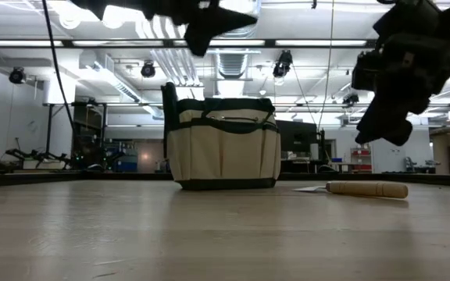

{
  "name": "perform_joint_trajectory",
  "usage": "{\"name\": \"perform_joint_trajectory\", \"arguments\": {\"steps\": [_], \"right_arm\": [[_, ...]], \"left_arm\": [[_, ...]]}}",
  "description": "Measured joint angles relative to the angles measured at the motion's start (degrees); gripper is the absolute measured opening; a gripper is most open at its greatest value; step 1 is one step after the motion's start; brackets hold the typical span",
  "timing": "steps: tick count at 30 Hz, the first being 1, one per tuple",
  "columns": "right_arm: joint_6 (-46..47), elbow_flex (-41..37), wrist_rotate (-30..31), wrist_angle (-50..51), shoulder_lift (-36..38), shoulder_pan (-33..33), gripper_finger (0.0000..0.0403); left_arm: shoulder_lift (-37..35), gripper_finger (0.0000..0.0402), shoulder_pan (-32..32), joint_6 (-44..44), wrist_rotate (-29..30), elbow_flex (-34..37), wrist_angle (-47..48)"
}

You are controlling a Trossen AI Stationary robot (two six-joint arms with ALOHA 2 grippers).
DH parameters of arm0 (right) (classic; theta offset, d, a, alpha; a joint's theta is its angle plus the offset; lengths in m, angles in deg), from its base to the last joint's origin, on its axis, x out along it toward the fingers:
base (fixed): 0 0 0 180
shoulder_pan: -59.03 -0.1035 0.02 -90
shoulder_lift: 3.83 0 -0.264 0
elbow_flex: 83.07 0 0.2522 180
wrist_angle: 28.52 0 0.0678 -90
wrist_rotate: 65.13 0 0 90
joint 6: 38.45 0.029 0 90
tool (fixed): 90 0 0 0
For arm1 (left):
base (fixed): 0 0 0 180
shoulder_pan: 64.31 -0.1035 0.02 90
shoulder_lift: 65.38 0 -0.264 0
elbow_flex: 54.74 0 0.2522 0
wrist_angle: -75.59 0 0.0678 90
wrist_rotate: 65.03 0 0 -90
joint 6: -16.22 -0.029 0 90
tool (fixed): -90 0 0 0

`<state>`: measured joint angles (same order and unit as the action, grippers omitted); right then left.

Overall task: Pick & Place Garden tools in Gardening bag
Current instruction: Put the top brown trowel into the brown gardening bag

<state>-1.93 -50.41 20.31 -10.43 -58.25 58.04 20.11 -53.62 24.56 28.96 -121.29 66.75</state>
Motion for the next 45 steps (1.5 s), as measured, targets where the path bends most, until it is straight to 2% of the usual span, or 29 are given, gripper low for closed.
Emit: {"name": "perform_joint_trajectory", "arguments": {"steps": [3,9,14,19,28,35,42,45], "right_arm": [[-0.1,3.2,0.0,0.4,-4.3,-0.8,0.0137],[-0.4,11.3,0.6,8.0,-14.1,-0.9,0.0137],[0.2,16.9,2.2,15.0,-21.5,-1.0,0.0137],[0.6,20.8,3.3,15.6,-27.4,-1.3,0.0137],[-1.0,26.2,6.1,21.3,-38.5,-2.5,0.0137],[-2.9,27.2,6.6,22.1,-40.8,-2.5,0.0125],[-6.8,26.7,6.7,22.5,-38.7,-2.5,0.0063],[-8.1,26.5,6.5,22.7,-37.2,-2.5,0.0049]], "left_arm": [[0.4,0.0195,-0.3,-2.4,0.0,-1.3,-4.6],[-3.6,0.0195,-1.1,-6.8,0.1,-2.5,-5.2],[-6.7,0.0195,-1.1,-4.7,0.2,-2.3,-1.6],[-6.7,0.0195,-1.0,-1.4,-0.1,-2.2,0.3],[-6.7,0.0195,-1.0,-2.4,-0.3,-2.1,0.4],[-6.7,0.0195,-1.0,-2.5,-0.3,-2.2,0.2],[-6.7,0.0195,-1.0,-2.5,0.0,-1.6,0.5],[-6.7,0.0195,-1.0,-2.8,0.1,-1.6,0.3]]}}
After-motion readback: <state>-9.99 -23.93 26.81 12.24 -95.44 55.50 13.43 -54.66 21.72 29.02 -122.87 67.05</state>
